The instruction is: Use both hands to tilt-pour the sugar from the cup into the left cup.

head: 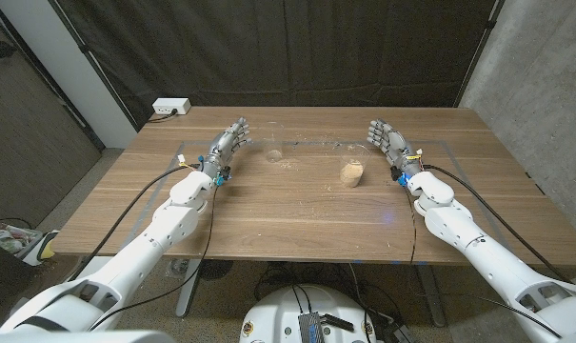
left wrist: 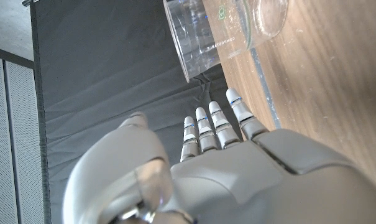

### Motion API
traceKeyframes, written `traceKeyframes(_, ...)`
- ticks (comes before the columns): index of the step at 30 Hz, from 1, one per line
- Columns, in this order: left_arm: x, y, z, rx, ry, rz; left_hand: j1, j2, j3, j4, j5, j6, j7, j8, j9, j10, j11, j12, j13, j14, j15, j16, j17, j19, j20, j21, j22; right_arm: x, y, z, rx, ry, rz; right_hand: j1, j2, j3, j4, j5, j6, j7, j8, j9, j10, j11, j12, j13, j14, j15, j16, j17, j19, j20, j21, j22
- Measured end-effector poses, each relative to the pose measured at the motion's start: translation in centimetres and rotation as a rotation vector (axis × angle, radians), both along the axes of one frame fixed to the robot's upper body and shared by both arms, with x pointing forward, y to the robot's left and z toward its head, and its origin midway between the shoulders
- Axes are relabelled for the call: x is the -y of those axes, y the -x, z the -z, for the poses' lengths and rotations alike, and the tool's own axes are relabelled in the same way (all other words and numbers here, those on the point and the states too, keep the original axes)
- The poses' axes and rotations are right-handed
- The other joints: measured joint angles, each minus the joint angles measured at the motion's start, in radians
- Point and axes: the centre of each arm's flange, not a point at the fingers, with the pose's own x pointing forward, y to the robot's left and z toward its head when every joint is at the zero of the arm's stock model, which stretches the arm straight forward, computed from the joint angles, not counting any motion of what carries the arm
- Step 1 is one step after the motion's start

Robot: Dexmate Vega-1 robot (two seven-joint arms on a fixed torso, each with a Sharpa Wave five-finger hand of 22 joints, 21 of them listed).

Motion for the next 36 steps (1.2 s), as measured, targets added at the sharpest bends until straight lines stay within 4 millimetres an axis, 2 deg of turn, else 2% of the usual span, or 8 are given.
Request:
traceKeyframes(7, 0.3, -0.1, -0.4, 0.005, -0.019, 0.007, 0.009, -0.001, 0.004, -0.004, 0.0, 0.0, 0.0, 0.004, 0.0, 0.0, 0.0, 0.0, -0.003, 0.0, 0.0, 0.0, -0.002, 0.001, -0.001, 0.0, 0.005, -0.1, 0.0, 0.4, -0.006, 0.003, -0.002, 0.012, -0.011, -0.003, -0.003, 0.0, 0.0, 0.0, -0.003, 0.0, -0.001, 0.001, 0.0, 0.0, 0.0, 0.0, -0.001, 0.0, 0.006, 0.006, 0.0, 0.0)
traceKeyframes(14, 0.2, -0.1, -0.6, 0.01, -0.034, 0.007, 0.01, 0.0, 0.004, -0.004, 0.0, 0.0, 0.0, 0.004, 0.0, 0.004, -0.004, 0.0, -0.003, 0.0, 0.0, 0.0, -0.003, 0.001, -0.001, 0.0, 0.005, 0.1, 0.2, 0.6, -0.008, 0.049, -0.003, -0.022, -0.077, -0.032, -0.032, 0.0, -0.059, 0.004, -0.037, 0.004, -0.05, 0.019, -0.023, 0.004, -0.037, 0.011, -0.023, 0.0, -0.006, 0.042, -0.019, 0.0)
traceKeyframes(17, 0.2, 0.0, -0.7, 0.014, -0.033, 0.007, 0.01, 0.0, 0.004, -0.004, 0.0, 0.0, 0.0, 0.004, 0.0, 0.005, -0.005, 0.0, -0.007, 0.0, 0.0, 0.0, -0.007, 0.001, -0.001, 0.0, 0.005, 0.3, 0.4, 0.4, -0.004, 0.068, -0.002, -0.033, -0.096, -0.047, -0.031, 0.0, -0.08, 0.003, -0.048, 0.005, -0.065, 0.018, -0.031, 0.005, -0.047, 0.018, -0.028, 0.0, -0.017, 0.053, -0.025, 0.0)
traceKeyframes(18, -0.3, 0.5, -0.8, 0.022, -0.053, 0.004, 0.01, 0.0, 0.004, -0.004, 0.0, 0.0, 0.0, 0.004, 0.0, 0.005, -0.005, 0.0, -0.008, 0.002, 0.002, 0.0, -0.008, 0.001, -0.001, 0.0, 0.005, 0.0, 0.4, 0.6, -0.004, 0.127, 0.007, -0.038, -0.102, -0.049, -0.029, 0.0, -0.086, 0.006, -0.052, 0.005, -0.072, 0.018, -0.031, 0.005, -0.054, 0.02, -0.033, 0.0, -0.02, 0.056, -0.03, 0.0)
traceKeyframes(24, -0.8, 0.9, -0.6, 0.026, -0.065, -0.001, 0.01, 0.0, 0.004, -0.004, 0.0, 0.0, 0.0, 0.004, 0.0, 0.005, -0.005, 0.0, -0.008, 0.003, 0.004, 0.0, -0.008, 0.001, -0.001, 0.0, 0.005, 0.3, 0.8, 0.2, 0.002, 0.227, 0.028, -0.051, -0.114, -0.06, -0.032, -0.008, -0.096, 0.002, -0.055, 0.005, -0.081, 0.024, -0.035, 0.005, -0.065, 0.025, -0.038, 0.005, -0.028, 0.071, -0.035, 0.0)
traceKeyframes(27, -1.0, 1.2, -0.5, 0.028, -0.07, -0.004, 0.01, 0.0, 0.005, -0.005, 0.0, 0.0, 0.0, 0.004, 0.0, 0.01, -0.009, 0.0, -0.008, 0.003, 0.004, 0.0, -0.012, 0.001, -0.001, 0.0, 0.005, 0.7, 0.9, 0.0, 0.009, 0.285, 0.04, -0.056, -0.119, -0.067, -0.03, -0.008, -0.101, 0.007, -0.06, 0.004, -0.081, 0.024, -0.035, 0.005, -0.07, 0.02, -0.037, 0.005, -0.029, 0.072, -0.042, 0.0)
traceKeyframes(31, -1.3, 1.5, -0.4, 0.031, -0.074, -0.009, 0.01, 0.0, 0.008, -0.009, 0.0, 0.0, 0.0, 0.004, 0.0, 0.011, -0.011, 0.0, -0.012, 0.003, 0.004, 0.0, -0.012, 0.001, -0.001, -0.005, 0.005, 1.0, 1.0, -0.2, 0.02, 0.336, 0.046, -0.084, -0.147, -0.088, -0.026, -0.014, -0.119, 0.002, -0.068, 0.004, -0.081, 0.024, -0.035, 0.009, -0.079, 0.011, -0.041, 0.005, -0.033, 0.076, -0.048, 0.0)
traceKeyframes(36, -1.5, 2.0, -0.5, 0.037, -0.08, -0.016, 0.005, -0.004, 0.013, -0.004, 0.0, 0.002, -0.009, 0.004, 0.0, 0.015, -0.015, 0.0, -0.012, 0.007, 0.0, 0.0, -0.012, 0.001, -0.001, -0.005, 0.005, 1.9, 0.9, -0.5, 0.048, 0.437, 0.044, -0.116, -0.179, -0.112, -0.018, -0.024, -0.145, -0.006, -0.083, 0.004, -0.103, 0.002, -0.046, 0.009, -0.092, -0.003, -0.045, 0.007, -0.038, 0.081, -0.065, 0.0)
